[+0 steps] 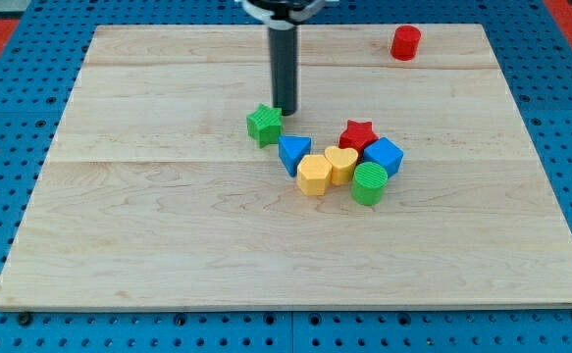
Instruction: Push the green star into the heart
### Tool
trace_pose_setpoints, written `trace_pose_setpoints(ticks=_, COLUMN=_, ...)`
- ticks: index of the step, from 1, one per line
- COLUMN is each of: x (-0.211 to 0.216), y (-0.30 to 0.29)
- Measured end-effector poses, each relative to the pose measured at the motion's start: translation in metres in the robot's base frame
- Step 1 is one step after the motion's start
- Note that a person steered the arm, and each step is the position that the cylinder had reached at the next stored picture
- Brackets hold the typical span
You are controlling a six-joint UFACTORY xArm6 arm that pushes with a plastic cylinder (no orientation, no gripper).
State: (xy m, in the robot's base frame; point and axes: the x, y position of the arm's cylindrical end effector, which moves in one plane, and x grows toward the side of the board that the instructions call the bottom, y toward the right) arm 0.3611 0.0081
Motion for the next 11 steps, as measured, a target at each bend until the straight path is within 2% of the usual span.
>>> trace_pose_setpoints(ticks=1, x=-0.028, y=-0.018)
trace_pose_setpoints(ticks=2, x=-0.036, y=-0.082)
trace_pose_setpoints(ticks=3, x=-0.013, y=-0.083)
trace_pose_setpoints(ticks=4, x=-0.005, y=-0.057)
trace_pose_setpoints(ticks=5, x=-0.001, y=0.005)
trace_pose_setpoints(ticks=6, x=-0.010, y=-0.057)
trace_pose_setpoints(ticks=7, x=0.019, y=-0.052)
trace_pose_setpoints(ticks=8, x=0.052, y=-0.001)
trace_pose_setpoints(ticks=9, x=0.061, y=0.038)
trace_pose_setpoints(ticks=10, x=0.061, y=0.032)
trace_pose_setpoints(ticks=11, x=0.073, y=-0.023)
